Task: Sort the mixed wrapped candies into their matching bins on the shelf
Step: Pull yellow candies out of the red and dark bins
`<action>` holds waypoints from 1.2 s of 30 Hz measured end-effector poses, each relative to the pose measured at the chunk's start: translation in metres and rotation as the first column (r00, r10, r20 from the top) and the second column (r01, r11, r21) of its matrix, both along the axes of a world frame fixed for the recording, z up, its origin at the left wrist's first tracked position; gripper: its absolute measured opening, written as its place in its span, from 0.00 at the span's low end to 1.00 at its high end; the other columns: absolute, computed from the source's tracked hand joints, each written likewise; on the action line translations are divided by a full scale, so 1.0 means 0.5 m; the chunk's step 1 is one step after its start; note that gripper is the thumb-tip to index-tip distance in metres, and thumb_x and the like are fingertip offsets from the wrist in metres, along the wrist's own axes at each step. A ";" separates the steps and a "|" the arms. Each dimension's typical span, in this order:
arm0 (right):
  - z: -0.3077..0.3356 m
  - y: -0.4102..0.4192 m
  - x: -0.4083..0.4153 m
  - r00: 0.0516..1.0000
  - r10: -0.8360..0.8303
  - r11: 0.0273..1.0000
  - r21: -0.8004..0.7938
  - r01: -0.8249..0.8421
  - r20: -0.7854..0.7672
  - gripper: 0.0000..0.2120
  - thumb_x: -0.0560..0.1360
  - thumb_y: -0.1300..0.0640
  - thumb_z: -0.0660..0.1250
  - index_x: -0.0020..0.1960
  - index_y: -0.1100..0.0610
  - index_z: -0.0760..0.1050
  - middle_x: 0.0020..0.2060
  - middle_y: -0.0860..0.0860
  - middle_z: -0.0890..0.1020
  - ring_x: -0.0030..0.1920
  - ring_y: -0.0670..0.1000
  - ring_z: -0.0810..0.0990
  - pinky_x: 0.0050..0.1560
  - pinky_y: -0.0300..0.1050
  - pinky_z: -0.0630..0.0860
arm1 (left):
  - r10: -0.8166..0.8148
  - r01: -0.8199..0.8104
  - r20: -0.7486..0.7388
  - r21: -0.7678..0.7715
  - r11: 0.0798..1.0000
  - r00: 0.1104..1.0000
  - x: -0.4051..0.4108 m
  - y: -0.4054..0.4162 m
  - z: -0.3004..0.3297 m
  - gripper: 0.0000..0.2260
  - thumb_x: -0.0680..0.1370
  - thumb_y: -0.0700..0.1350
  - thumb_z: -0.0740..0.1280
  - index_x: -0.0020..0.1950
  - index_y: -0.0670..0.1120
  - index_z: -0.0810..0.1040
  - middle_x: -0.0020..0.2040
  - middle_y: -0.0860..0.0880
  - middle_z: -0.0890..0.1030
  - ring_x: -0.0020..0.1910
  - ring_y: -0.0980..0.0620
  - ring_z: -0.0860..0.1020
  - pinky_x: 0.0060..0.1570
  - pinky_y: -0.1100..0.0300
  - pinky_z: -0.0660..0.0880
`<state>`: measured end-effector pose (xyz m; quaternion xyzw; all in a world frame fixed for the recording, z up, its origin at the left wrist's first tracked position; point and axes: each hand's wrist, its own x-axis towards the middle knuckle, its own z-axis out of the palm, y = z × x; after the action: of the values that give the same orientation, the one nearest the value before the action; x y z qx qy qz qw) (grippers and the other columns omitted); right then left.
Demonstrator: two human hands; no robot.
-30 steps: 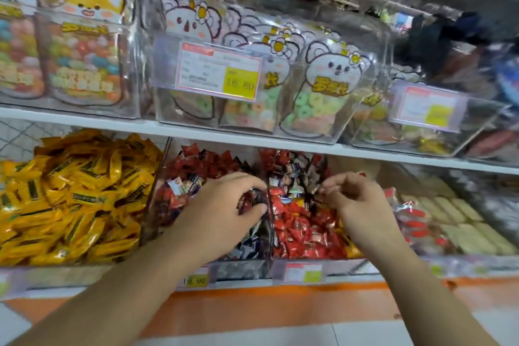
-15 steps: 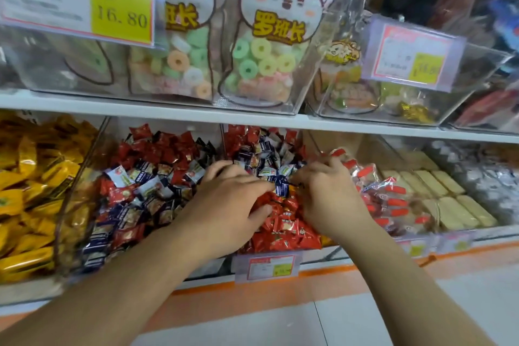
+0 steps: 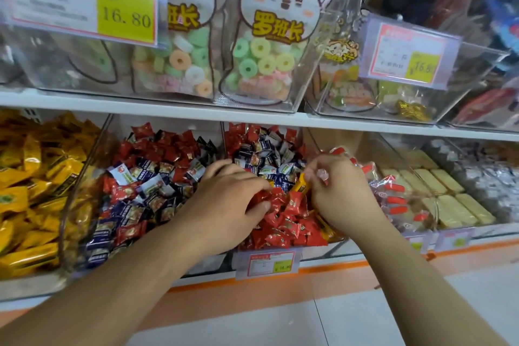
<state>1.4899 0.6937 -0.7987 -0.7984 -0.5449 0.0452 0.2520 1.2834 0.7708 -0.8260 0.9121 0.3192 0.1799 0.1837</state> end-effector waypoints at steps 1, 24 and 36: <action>0.008 -0.005 -0.004 1.000 -0.015 0.999 0.048 0.015 -0.004 0.09 0.81 0.60 0.66 0.44 0.50 0.77 0.44 0.47 0.82 0.39 0.47 0.75 0.38 0.43 0.67 | 0.007 -0.007 0.022 -0.011 1.000 1.000 0.000 0.001 0.000 0.17 0.83 0.61 0.61 0.71 0.61 0.74 0.69 0.65 0.74 0.71 0.61 0.61 0.76 0.58 0.45; -0.081 0.086 -0.060 0.986 0.018 0.994 -0.106 0.000 0.165 0.14 0.77 0.41 0.69 0.45 0.50 0.86 0.44 0.48 0.86 0.51 0.55 0.81 0.61 0.51 0.75 | 0.314 -0.193 0.369 -0.329 0.925 0.875 -0.066 0.011 0.037 0.10 0.79 0.55 0.72 0.60 0.58 0.82 0.49 0.62 0.82 0.49 0.66 0.79 0.49 0.69 0.73; 0.027 0.034 -0.085 0.905 0.015 0.941 0.311 0.131 -0.426 0.05 0.79 0.54 0.73 0.52 0.50 0.87 0.41 0.41 0.87 0.41 0.40 0.84 0.41 0.35 0.77 | 0.323 -0.105 0.401 -0.478 0.872 0.857 -0.091 0.010 0.046 0.06 0.78 0.53 0.73 0.54 0.59 0.83 0.49 0.61 0.83 0.50 0.64 0.81 0.55 0.59 0.79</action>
<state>1.4472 0.7106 -0.7853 -0.7315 -0.4529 0.1167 0.4961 1.2378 0.7757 -0.8028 0.7333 0.3992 0.3379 0.4345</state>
